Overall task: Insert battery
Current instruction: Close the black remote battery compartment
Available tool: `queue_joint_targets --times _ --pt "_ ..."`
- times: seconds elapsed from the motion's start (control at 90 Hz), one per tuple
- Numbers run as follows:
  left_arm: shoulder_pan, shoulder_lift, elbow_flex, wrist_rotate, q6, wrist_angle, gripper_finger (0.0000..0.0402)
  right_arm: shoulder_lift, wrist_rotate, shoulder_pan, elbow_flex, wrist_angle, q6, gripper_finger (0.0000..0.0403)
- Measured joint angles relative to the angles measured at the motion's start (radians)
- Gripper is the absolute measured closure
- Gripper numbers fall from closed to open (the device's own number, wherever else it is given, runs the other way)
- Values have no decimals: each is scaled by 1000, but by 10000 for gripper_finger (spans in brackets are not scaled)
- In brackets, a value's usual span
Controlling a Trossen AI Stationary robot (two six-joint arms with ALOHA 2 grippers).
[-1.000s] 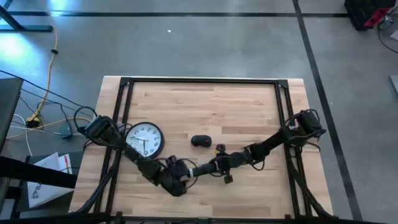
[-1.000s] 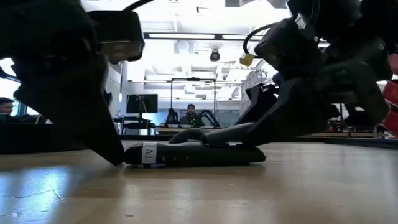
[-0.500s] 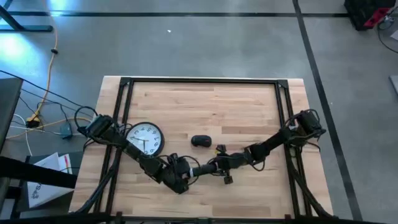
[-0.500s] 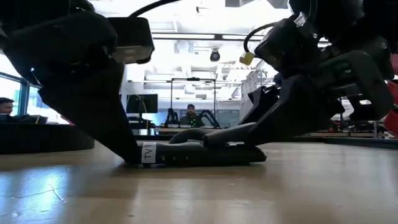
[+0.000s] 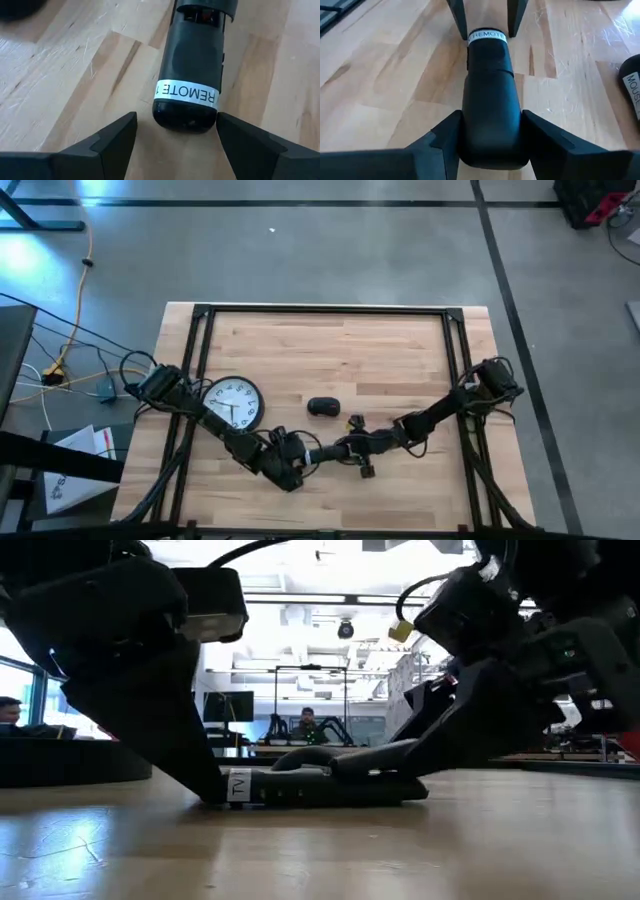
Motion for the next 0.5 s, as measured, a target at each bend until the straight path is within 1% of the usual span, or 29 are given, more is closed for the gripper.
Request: queue_joint_targets --times 0.111,0.5 --pt "0 0 0 1 0 0 144 29 -1 0 1 37 -4 246" --pt "-1 1 0 0 10 3 145 30 -3 -5 33 -22 -34 246"
